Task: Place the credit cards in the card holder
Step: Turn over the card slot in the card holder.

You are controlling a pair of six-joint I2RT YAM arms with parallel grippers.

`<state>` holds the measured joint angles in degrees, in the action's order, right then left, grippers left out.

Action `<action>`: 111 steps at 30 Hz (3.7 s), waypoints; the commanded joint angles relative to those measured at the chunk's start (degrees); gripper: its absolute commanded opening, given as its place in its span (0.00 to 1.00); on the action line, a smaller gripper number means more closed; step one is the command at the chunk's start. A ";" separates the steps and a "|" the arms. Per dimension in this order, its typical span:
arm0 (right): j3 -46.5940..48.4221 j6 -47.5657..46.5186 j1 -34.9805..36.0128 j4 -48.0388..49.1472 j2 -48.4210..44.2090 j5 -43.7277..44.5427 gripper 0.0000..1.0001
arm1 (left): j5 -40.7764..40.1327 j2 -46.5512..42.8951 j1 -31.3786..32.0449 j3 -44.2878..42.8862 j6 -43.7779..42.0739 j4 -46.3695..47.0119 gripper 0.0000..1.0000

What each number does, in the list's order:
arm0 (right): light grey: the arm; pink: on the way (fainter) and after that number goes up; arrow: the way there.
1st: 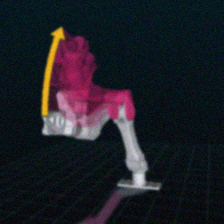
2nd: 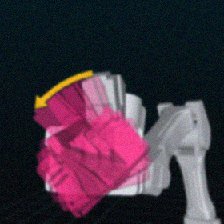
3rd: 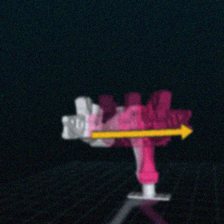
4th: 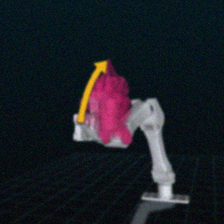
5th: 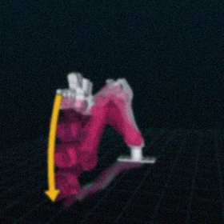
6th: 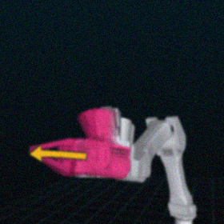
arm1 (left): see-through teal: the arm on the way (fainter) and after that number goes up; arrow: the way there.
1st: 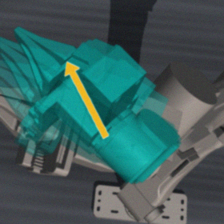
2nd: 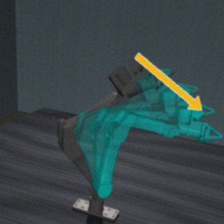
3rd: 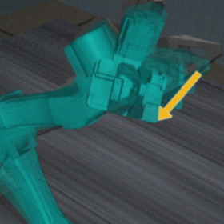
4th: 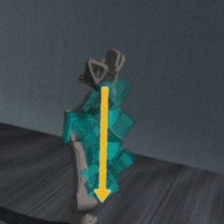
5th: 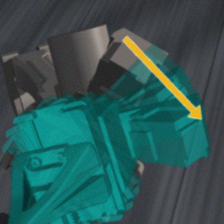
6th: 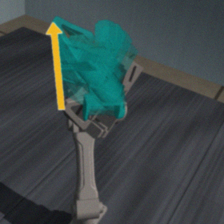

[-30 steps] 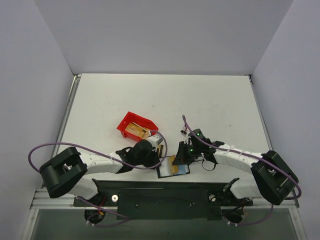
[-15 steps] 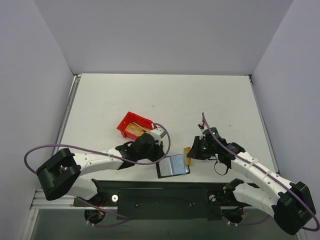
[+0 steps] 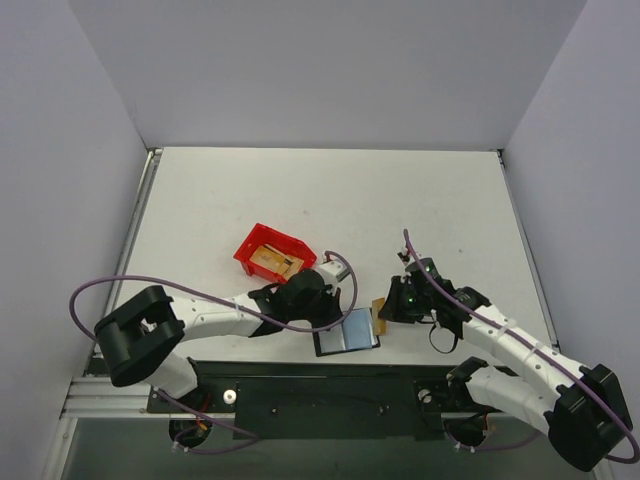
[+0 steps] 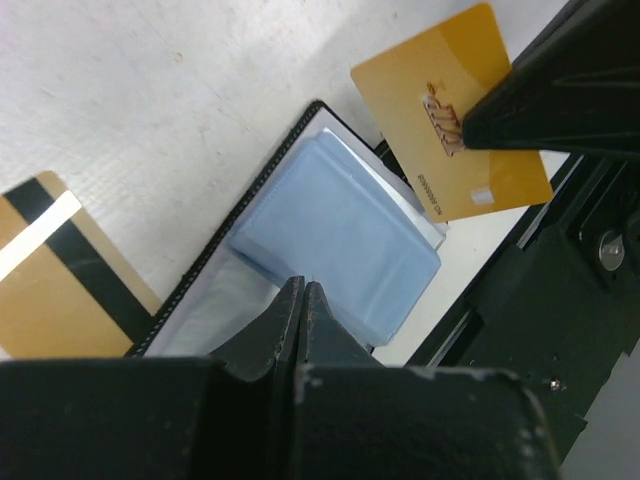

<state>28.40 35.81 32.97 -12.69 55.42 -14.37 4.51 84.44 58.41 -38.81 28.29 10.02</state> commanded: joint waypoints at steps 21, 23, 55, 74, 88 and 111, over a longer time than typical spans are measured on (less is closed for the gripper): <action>-2.83 -0.39 -1.24 1.61 0.39 -2.15 0.00 | 3.83 13.20 4.69 -6.28 1.06 8.79 0.00; -2.91 -0.30 -1.24 1.88 0.92 -2.33 0.00 | 3.57 13.55 4.69 -5.76 1.15 8.70 0.00; -4.14 -0.75 -1.42 9.07 -3.82 -10.66 0.00 | -2.32 4.24 4.60 1.28 1.41 2.20 0.00; -5.11 1.19 -0.19 16.03 6.63 -14.37 0.00 | -3.55 2.39 4.60 1.10 1.24 0.70 0.00; -3.71 -0.13 1.57 11.11 8.74 -8.39 0.00 | -3.46 3.53 4.60 1.19 1.15 0.79 0.00; -4.14 4.44 3.15 21.12 14.01 -13.66 0.00 | -3.99 0.47 4.60 0.75 1.24 -0.44 0.00</action>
<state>23.68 39.24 35.73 5.63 68.01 -26.52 1.34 88.40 62.96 -37.60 29.74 10.26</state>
